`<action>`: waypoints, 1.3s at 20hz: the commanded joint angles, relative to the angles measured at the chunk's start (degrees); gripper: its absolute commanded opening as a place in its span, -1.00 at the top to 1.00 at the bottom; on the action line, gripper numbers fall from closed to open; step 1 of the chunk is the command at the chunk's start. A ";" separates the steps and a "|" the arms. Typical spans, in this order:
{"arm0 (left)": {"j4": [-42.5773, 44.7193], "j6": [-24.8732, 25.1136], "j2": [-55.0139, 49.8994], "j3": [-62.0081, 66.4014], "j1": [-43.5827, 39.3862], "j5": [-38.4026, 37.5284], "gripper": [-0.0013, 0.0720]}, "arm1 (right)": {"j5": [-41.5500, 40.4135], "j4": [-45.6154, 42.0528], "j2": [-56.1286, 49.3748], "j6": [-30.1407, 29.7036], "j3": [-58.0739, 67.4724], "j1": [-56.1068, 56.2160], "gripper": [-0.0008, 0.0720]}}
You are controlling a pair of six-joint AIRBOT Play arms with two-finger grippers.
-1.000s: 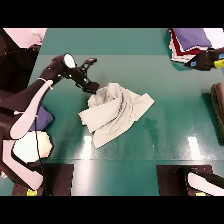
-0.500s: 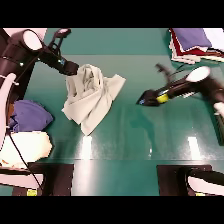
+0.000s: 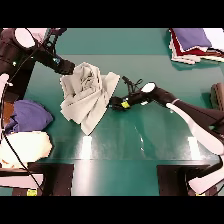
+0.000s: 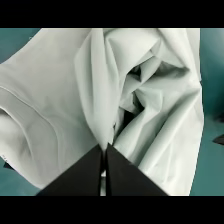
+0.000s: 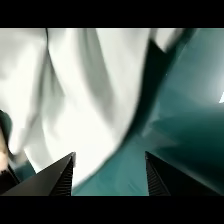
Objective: Fold the shirts.
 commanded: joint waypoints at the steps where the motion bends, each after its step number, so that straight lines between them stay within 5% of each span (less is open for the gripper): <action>1: 0.07 0.17 0.07 0.04 0.02 -0.15 0.90 | -2.67 0.79 -6.75 1.75 7.39 1.33 -0.29; 3: 0.07 1.14 0.07 0.04 0.02 -0.20 0.90 | -3.02 0.66 -8.33 1.73 10.14 1.33 0.20; 4: 0.09 1.14 0.07 0.04 0.02 -0.20 0.90 | -3.37 0.04 -8.46 1.57 11.06 1.33 0.78; 5: 0.13 1.33 0.13 0.04 0.02 -0.17 0.90 | -3.74 -1.68 -8.28 1.60 11.89 1.31 0.92; 13: 16.26 1.55 14.43 0.66 0.02 7.26 0.90 | 10.88 -41.68 9.73 12.31 20.70 -10.14 0.93; 26: 9.20 1.57 33.38 3.65 0.02 13.42 0.90 | 18.43 -46.29 33.55 10.40 36.81 -23.37 0.93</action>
